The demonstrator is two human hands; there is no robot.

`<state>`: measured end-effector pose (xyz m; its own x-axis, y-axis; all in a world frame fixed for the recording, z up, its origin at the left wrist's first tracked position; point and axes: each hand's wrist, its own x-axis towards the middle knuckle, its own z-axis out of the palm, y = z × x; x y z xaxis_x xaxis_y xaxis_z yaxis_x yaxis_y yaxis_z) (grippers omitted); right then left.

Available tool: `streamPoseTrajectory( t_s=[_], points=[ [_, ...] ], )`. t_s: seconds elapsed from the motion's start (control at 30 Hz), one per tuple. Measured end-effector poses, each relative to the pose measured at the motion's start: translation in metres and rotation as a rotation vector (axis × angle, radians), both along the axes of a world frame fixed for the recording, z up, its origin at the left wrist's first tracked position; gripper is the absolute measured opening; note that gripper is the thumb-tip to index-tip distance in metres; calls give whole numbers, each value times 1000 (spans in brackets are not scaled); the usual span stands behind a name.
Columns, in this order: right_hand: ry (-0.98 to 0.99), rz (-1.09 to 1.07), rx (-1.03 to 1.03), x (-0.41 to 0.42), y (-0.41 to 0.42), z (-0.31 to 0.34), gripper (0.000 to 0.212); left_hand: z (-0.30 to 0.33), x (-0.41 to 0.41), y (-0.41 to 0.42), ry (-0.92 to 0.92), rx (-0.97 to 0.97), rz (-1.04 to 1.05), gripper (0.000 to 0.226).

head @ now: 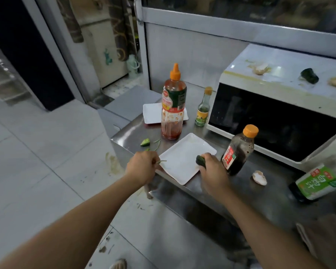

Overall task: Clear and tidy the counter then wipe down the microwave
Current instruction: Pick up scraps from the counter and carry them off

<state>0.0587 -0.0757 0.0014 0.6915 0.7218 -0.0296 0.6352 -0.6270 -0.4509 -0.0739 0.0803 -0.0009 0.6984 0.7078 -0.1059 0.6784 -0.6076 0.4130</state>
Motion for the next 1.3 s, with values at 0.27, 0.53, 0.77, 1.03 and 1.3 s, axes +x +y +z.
streamPoseTrajectory(
  t_s=[0.27, 0.53, 0.77, 1.03, 1.3],
  points=[
    [23, -114, 14, -35, 79, -1, 34, -9, -24, 89, 1, -36, -8, 12],
    [37, -283, 5, -57, 125, -18, 29, -39, -12, 148, -33, -103, -176, 10],
    [30, -341, 8, -42, 134, -30, 27, -68, 24, 139, -119, -183, -138, 10],
    [53, -278, 36, -22, 136, -40, 35, -88, 40, 133, -101, -116, -86, 8],
    [90, -257, 71, -12, 131, -45, 35, -85, 47, 121, -13, 22, -90, 7]
  ],
)
